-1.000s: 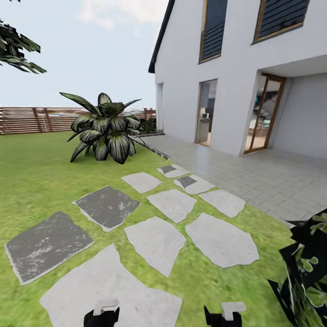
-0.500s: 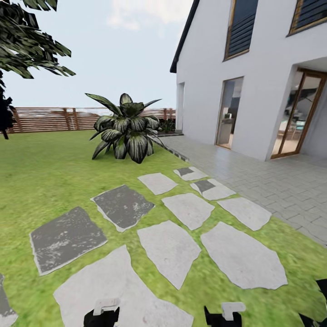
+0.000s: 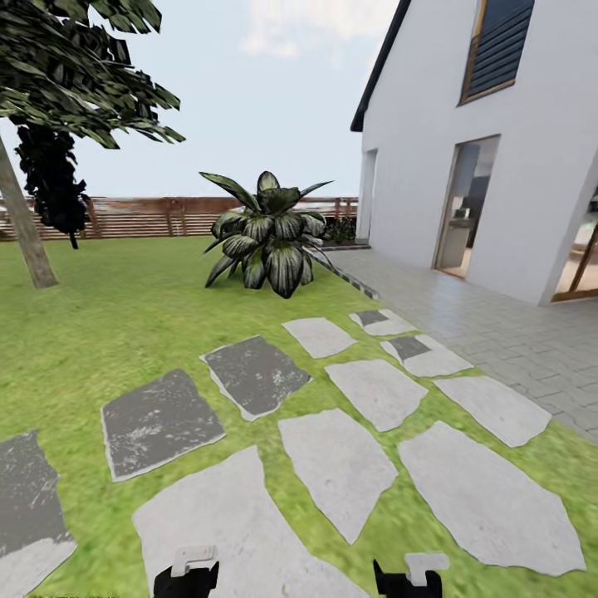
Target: In the garden, pick up the pesticide atomizer on the floor and spray pesticide onto both trees until each tree trunk is fully covered.
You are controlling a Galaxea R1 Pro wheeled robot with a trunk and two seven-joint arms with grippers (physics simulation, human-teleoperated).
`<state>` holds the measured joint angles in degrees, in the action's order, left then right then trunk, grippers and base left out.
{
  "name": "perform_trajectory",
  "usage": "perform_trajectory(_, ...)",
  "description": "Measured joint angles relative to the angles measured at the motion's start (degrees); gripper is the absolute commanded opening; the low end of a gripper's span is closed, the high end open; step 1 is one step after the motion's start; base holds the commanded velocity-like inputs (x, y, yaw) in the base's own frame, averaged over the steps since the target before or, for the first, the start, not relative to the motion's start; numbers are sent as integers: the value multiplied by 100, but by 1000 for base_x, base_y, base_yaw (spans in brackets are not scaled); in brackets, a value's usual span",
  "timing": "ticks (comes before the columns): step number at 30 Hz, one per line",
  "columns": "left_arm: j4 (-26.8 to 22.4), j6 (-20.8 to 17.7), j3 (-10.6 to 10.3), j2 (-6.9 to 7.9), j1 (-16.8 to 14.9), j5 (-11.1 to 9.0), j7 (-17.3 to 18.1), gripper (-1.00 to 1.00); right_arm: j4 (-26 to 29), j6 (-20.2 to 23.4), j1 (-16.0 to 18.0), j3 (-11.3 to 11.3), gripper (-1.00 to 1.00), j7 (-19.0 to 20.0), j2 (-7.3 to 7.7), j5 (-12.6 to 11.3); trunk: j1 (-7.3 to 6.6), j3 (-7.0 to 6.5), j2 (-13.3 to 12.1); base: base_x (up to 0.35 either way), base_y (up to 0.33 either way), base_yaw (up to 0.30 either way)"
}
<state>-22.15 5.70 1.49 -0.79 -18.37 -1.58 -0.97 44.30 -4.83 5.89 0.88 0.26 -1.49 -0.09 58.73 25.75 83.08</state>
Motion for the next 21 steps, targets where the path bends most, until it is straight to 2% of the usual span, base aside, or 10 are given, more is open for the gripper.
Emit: perform_trajectory(21, -4, 1, 0, 8, 0, 0, 0, 100, -1, 0, 0, 0, 100, -6, 0, 0, 0, 0, 0, 209, -199, 279)
